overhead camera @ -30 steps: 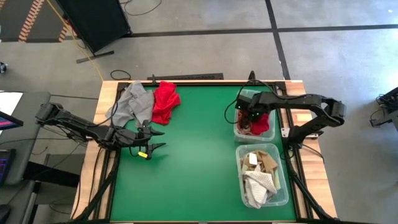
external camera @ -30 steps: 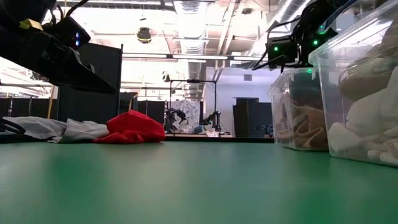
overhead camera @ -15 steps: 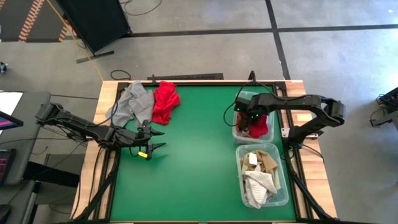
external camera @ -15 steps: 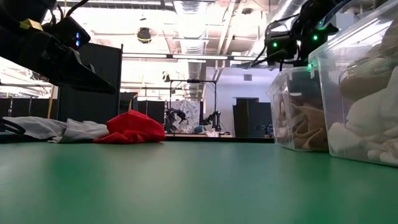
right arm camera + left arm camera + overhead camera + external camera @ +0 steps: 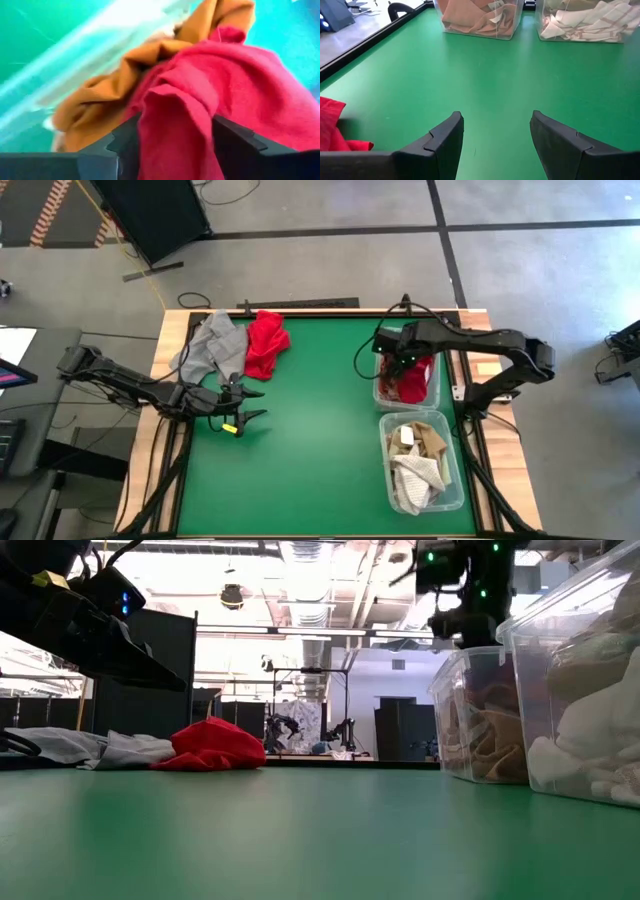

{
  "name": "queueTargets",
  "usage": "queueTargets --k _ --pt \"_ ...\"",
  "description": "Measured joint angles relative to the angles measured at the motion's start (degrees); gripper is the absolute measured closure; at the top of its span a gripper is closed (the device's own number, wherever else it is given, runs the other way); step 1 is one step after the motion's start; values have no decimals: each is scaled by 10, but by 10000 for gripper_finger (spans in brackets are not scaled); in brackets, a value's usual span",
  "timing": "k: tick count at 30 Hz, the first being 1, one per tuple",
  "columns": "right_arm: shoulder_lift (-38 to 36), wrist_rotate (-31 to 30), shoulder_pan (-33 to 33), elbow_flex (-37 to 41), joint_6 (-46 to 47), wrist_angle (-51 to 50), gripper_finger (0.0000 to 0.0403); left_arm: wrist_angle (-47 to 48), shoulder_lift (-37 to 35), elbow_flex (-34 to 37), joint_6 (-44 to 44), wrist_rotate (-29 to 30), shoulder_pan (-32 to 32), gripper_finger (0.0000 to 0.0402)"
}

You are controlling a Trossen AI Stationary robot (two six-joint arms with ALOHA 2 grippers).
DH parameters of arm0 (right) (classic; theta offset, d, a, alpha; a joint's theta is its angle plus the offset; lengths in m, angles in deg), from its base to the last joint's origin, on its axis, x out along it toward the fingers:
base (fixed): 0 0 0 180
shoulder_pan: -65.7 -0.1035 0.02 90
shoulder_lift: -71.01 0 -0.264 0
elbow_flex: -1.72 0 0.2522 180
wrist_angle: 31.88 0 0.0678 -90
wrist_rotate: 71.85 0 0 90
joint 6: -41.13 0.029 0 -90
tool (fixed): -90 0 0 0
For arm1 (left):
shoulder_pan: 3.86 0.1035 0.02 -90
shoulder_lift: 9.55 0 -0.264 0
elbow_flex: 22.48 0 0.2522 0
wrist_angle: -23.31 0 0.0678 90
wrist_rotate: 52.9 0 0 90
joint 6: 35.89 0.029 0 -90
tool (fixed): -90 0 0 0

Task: Sort towels by color in basket
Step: Put the right red towel into the top transparent bin

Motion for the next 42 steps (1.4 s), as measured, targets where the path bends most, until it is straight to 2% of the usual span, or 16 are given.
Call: queueTargets --k 7,22,27,35,42 --pt "0 -18 -20 -66 0 -48 163 0 0 0 -1 0 0 185" --pt "0 -45 -45 -125 24 -140 173 1 0 0 -2 0 0 185" --pt "-1 -50 -60 -122 26 -156 222 1 0 0 -2 0 0 185" --pt "-1 -50 -67 -82 26 -144 383 1 0 0 -3 0 0 185" --pt "-1 -45 -66 -30 37 -110 381 1 0 0 -4 0 0 185"
